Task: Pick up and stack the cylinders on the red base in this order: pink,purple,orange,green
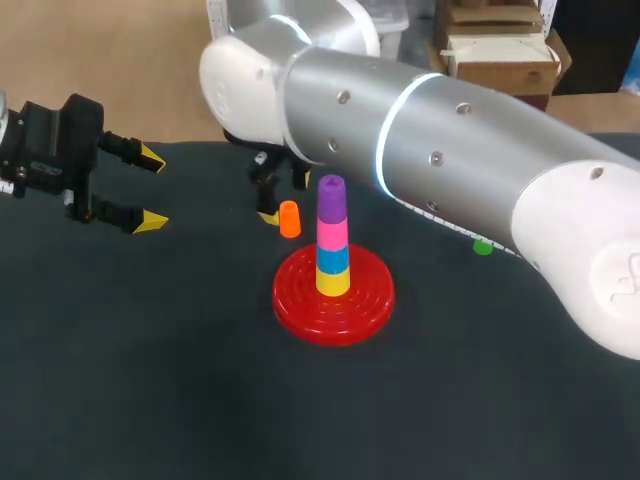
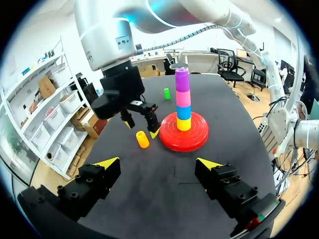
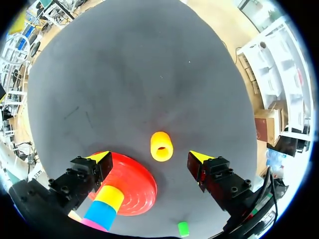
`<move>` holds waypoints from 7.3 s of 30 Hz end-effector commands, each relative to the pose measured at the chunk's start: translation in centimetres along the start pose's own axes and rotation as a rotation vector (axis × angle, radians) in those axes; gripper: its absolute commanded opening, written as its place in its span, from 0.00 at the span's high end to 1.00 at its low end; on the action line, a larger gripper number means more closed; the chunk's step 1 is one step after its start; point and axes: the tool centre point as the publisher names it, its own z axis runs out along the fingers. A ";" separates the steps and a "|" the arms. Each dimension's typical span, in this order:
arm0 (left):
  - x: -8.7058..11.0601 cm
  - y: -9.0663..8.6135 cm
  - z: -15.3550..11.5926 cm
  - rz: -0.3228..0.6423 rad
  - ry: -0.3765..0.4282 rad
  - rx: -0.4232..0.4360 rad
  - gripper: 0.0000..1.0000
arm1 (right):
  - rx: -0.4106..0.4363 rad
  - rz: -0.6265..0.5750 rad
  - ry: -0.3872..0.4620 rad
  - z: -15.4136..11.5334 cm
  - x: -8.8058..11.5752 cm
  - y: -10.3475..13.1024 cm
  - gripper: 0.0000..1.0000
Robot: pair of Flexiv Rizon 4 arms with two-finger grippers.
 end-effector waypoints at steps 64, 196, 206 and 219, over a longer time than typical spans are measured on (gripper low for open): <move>0.1 0.0 0.0 0.002 0.001 -0.001 0.00 | -0.031 0.013 0.238 -3.3 0.1 -2.5 1.00; 0.1 0.0 0.0 0.002 0.001 -0.001 0.00 | -0.020 -0.341 0.035 -18.6 11.4 7.5 1.00; 0.1 0.0 0.0 0.002 0.001 -0.001 0.00 | -0.037 -0.332 0.041 -17.8 11.7 8.2 1.00; 0.1 0.0 0.0 0.002 0.001 -0.001 0.00 | 0.014 -0.291 0.049 -17.7 11.4 7.3 1.00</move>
